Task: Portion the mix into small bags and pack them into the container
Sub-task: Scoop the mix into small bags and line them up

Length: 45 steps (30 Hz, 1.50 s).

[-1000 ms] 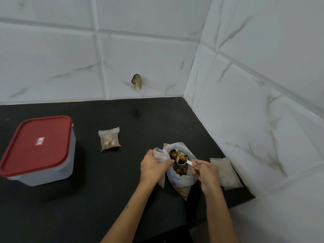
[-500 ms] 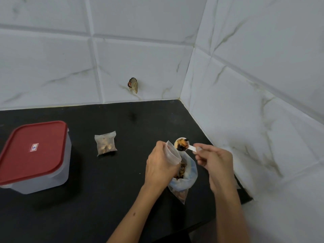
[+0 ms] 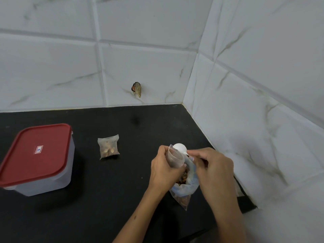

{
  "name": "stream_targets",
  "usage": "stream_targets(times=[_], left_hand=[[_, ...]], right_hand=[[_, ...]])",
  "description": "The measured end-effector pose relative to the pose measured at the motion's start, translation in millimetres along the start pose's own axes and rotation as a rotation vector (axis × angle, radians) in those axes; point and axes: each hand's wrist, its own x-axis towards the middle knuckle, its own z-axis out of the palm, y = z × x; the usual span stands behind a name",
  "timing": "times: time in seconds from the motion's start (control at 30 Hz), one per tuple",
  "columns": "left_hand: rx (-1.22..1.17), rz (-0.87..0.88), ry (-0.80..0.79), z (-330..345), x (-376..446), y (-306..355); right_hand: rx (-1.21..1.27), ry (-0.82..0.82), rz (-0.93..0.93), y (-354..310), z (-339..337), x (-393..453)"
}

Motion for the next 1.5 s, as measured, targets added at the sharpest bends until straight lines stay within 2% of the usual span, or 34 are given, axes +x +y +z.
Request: stream_targets(times=[0.1, 0.13, 0.27, 0.33, 0.47, 0.57, 0.7, 0.83, 0.93, 1.03, 1.23, 1.4, 1.5], left_hand=[[-0.020, 0.044, -0.019, 0.8, 0.1, -3.6], [-0.024, 0.047, -0.021, 0.9, 0.1, -4.3], [0.003, 0.018, 0.001, -6.0, 3.5, -9.1], [0.033, -0.013, 0.025, -13.0, 6.7, -13.6], [0.061, -0.139, 0.019, -20.2, 13.2, -22.9], [0.064, -0.244, -0.025, -18.5, 13.6, -29.0], [-0.008, -0.386, -0.097, -12.4, 11.5, -37.0], [-0.178, -0.490, -0.097, -8.1, 9.3, -43.6], [-0.281, -0.519, -0.093, -10.8, 9.5, -48.4], [-0.350, -0.541, -0.095, -13.8, 8.2, -51.1], [-0.265, -0.472, -0.162, -12.6, 8.1, -44.6], [-0.282, -0.493, -0.173, -15.6, 5.8, -43.8], [-0.289, -0.498, -0.168, -17.0, 6.6, -45.5]], right_hand=[[-0.076, -0.125, 0.031, -0.8, 3.2, -2.1], [-0.061, -0.115, 0.034, -1.5, 3.4, -3.6], [0.164, 0.122, 0.090, 0.9, -3.2, -2.3], [0.131, 0.144, 0.158, 14.3, 2.3, 3.0], [-0.038, -0.009, 0.341, 47.2, 39.4, 11.8], [-0.064, -0.042, 0.421, 59.1, 65.5, 16.0], [-0.090, -0.023, 0.367, 58.6, 86.0, 17.7], [-0.039, -0.103, 0.313, 53.6, 92.9, 20.1], [0.034, -0.213, 0.391, 57.0, 83.4, 26.9], [0.134, -0.286, 0.575, 69.2, 74.8, 32.4], [0.356, -0.157, 0.703, 74.4, 88.1, 21.2], [0.481, -0.307, 0.839, 81.7, 75.2, 31.2], [0.627, -0.314, 0.896, 85.5, 72.4, 28.1]])
